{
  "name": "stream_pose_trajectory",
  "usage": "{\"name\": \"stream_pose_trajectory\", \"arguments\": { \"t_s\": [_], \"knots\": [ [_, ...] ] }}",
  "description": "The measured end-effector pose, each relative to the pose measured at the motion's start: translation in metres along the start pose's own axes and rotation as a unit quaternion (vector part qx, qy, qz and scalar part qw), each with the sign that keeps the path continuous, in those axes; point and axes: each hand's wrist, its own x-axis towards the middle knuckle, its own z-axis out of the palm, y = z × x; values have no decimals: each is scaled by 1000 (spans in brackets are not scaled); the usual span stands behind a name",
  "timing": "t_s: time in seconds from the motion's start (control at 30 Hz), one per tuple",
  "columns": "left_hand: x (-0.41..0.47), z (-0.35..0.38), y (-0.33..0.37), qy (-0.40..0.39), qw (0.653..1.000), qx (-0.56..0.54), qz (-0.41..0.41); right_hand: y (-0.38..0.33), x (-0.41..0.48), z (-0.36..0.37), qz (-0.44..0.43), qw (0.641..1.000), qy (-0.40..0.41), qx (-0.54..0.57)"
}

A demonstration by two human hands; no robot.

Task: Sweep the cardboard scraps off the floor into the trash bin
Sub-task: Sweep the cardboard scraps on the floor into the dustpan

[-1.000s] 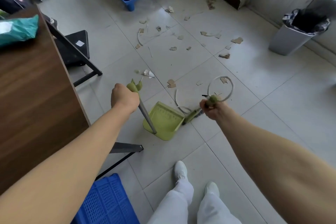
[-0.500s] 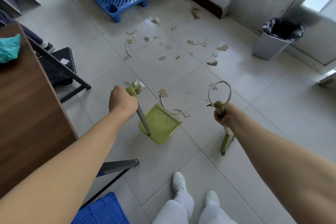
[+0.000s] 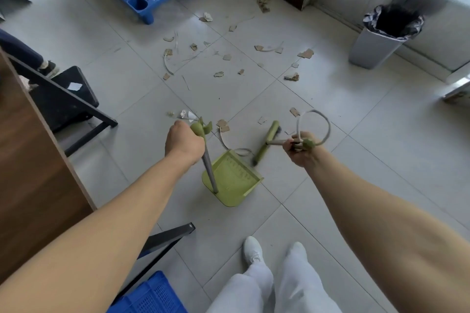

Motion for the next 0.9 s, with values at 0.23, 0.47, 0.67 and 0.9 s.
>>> {"name": "stream_pose_trajectory", "arguments": {
  "t_s": [0.23, 0.47, 0.67, 0.9],
  "knots": [
    [-2, 20, 60, -36, 998, 4, 51, -51, -6, -33, -31, 996, 59, -52],
    [8, 40, 124, -29, 997, 37, 67, -121, 16, -85, -1, 991, 122, -55],
    [24, 57, 170, -18, 997, 55, 55, -151, 54, -65, 32, 994, 85, -53],
    [33, 73, 214, -7, 998, 52, 42, -201, 72, -36, 33, 999, 2, -37]
  ]
}}
